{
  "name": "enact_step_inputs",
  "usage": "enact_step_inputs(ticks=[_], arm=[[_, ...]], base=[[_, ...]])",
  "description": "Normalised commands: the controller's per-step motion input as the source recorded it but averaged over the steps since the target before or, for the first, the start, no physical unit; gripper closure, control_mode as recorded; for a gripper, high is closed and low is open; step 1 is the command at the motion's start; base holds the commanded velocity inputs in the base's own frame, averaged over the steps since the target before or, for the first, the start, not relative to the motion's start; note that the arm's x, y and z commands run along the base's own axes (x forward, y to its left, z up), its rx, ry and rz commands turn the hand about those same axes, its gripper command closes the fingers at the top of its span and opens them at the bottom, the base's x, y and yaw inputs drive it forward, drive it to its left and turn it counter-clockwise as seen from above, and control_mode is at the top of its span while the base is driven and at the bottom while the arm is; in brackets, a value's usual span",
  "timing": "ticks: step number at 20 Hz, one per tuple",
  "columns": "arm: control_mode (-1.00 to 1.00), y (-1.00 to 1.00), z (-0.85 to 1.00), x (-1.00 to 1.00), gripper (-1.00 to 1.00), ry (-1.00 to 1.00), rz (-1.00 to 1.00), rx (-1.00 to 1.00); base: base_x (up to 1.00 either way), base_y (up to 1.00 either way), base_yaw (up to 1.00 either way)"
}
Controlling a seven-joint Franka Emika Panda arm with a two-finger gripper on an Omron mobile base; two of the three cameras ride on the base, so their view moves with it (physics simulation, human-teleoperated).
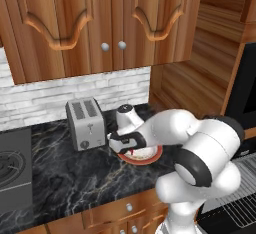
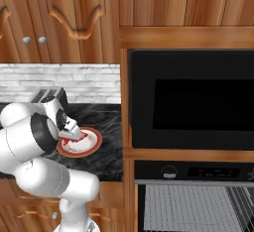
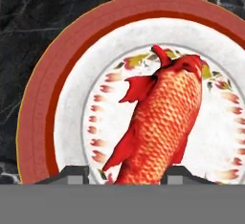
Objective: Take the fish from the oven and place it on the plate on the counter.
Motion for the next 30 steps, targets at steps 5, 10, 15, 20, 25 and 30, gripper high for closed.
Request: enact_step_inputs(ticks=[5, 10, 15, 20, 25, 30], arm=[[-1.0, -0.12, 0.0, -0.13, -1.0, -0.16, 0.0, 0.04], [-1.0, -0.38, 0.24, -0.06, -1.0, -0.09, -0.02, 0.15], [-1.0, -0.2, 0.77, -0.54, -1.0, -0.24, -0.02, 0.23], [-1.0, -0.1, 0.84, -0.76, -1.0, -0.27, 0.0, 0.18], [-1.0, -0.24, 0.99, -0.8, -1.0, -0.09, 0.03, -0.04], [-1.0, -0.19, 0.76, -0.57, -1.0, 0.01, 0.01, -0.14]], base=[[0.0, 0.0, 0.0], [0.0, 0.0, 0.0], [0.0, 0.0, 0.0], [0.0, 0.0, 0.0], [0.0, 0.0, 0.0], [0.0, 0.0, 0.0]])
